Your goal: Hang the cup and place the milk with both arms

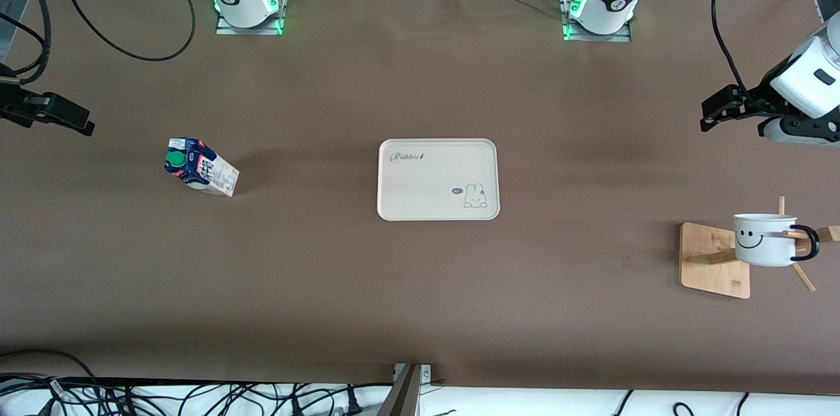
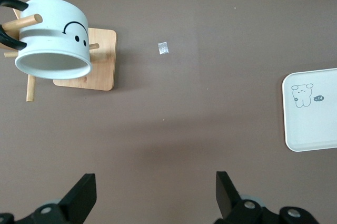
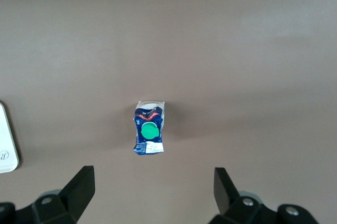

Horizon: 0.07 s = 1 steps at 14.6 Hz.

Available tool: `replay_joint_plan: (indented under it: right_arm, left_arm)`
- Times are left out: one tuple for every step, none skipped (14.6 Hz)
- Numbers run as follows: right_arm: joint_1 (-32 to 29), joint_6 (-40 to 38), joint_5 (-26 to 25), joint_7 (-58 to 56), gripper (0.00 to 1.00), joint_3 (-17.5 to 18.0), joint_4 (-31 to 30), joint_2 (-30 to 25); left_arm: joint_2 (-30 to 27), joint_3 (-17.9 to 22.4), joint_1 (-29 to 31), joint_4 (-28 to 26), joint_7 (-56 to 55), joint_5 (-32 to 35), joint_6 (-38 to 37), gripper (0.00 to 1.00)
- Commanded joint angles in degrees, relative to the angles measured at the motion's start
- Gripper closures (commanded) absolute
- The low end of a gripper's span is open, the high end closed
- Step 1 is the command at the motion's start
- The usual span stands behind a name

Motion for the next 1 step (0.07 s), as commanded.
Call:
replay_joint_plan:
  right_arm:
    - [0.3,-0.2,-0.4,-0.2,0.0,-0.7,-1.7,-1.6]
  left_arm:
    - [0.4,-0.1,-0.1,1.6,0.0,-0.7,-1.6,0.0]
